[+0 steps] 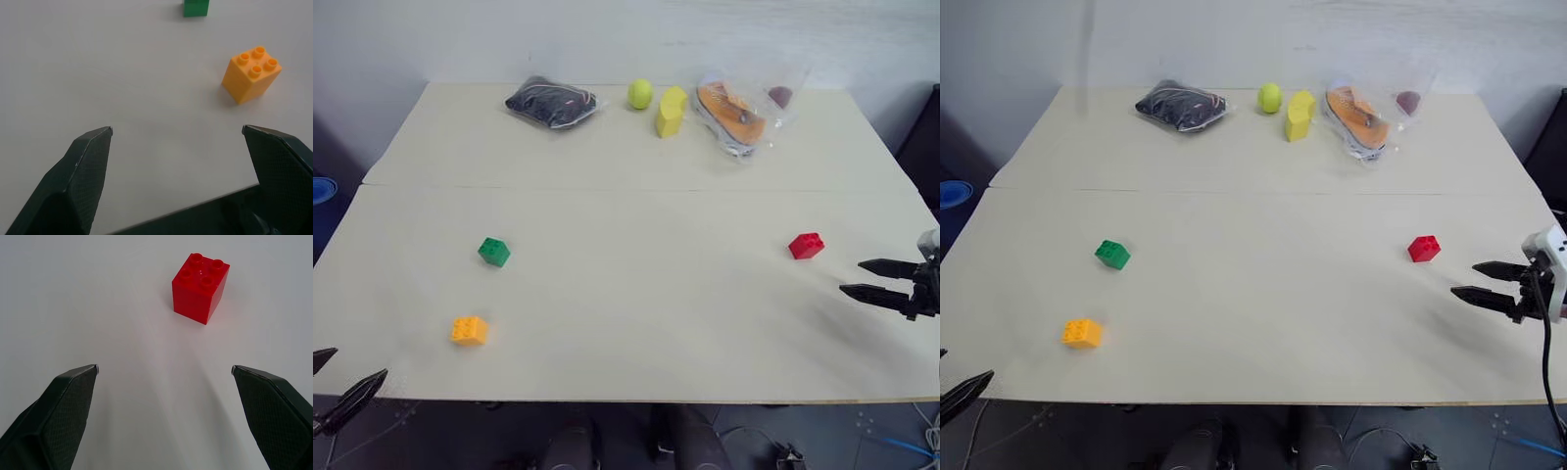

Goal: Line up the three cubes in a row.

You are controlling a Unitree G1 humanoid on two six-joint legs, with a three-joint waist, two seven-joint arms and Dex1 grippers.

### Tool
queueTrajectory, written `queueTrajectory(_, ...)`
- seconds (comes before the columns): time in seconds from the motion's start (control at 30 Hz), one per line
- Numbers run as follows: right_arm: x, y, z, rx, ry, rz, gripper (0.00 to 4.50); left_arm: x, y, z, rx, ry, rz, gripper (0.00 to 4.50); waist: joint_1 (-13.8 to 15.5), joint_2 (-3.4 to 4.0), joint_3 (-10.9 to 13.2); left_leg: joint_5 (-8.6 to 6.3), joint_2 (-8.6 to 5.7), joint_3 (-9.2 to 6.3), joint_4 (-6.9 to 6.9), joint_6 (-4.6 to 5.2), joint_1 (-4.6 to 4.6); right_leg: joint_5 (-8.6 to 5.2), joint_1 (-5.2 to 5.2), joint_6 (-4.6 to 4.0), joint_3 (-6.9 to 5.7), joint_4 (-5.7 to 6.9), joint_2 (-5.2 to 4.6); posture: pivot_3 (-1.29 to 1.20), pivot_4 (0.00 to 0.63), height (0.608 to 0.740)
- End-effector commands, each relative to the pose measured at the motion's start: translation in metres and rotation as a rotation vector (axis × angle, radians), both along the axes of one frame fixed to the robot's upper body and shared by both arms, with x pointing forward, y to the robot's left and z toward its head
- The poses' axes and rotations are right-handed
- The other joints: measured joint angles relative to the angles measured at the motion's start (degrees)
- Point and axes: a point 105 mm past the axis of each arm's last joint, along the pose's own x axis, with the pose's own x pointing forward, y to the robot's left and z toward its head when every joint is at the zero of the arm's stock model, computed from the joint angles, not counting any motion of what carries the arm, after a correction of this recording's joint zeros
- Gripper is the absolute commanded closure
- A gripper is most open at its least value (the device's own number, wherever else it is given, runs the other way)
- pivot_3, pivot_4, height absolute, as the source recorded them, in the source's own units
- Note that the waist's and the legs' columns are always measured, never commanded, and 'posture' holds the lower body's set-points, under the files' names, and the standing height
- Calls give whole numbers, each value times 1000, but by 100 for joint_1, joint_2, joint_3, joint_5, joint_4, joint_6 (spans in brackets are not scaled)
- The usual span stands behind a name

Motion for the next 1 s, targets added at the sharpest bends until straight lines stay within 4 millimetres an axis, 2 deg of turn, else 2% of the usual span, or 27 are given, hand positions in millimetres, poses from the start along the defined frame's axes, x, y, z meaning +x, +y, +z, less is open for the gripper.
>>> queueTrajectory(0.03, -2, -9, 15, -19, -47, -18, 0, 4, 0, 7, 29, -22, -9, 35, -18, 6, -3, 0, 0, 0, 0, 0, 0, 0, 0, 0, 0, 0, 0, 0, 150, 740)
queueTrajectory(0.47, -2, -10, 13, -19, -62, -31, 0, 7, -1, 1, 26, -8, 17, 35, -107, 10, -5, -1, 1, 1, -4, -3, 1, 0, -1, 0, -1, 1, 0, 0, 150, 740)
queueTrajectory(0.67, -1, -15, 17, -13, -95, -90, 0, 19, -7, 4, 14, -9, -30, 35, -88, 17, -9, -1, 0, 1, -3, -3, 0, 0, 0, 0, 0, 1, -1, 0, 150, 740)
queueTrajectory(0.73, 3, -13, 20, 29, -85, -137, 0, 28, -18, 11, -28, -15, -95, 35, -88, 23, -13, -1, -1, 0, -3, -3, 0, 0, 0, 0, -1, 2, -2, 0, 150, 740)
queueTrajectory(0.83, 10, 1, 23, 45, -125, -168, 0, 50, -48, 27, -70, -31, -263, 35, -93, 35, -21, -1, -1, -1, -3, -3, 1, 0, 0, 0, 1, 6, -5, 0, 150, 740)
queueTrajectory(0.9, 19, 10, 28, 15, -206, -213, 0, 67, -78, 44, -96, -52, -416, 35, -84, 37, -23, -1, 0, -4, -3, -6, 1, 0, 0, 0, 0, 9, -4, 0, 150, 740)
queueTrajectory(1.0, 29, 20, 34, 44, -260, -325, 0, 77, -118, 64, -135, -59, -625, 35, -94, 40, -24, 3, -4, -2, 0, -11, 0, 0, -2, 1, 5, 24, -6, 0, 150, 740)
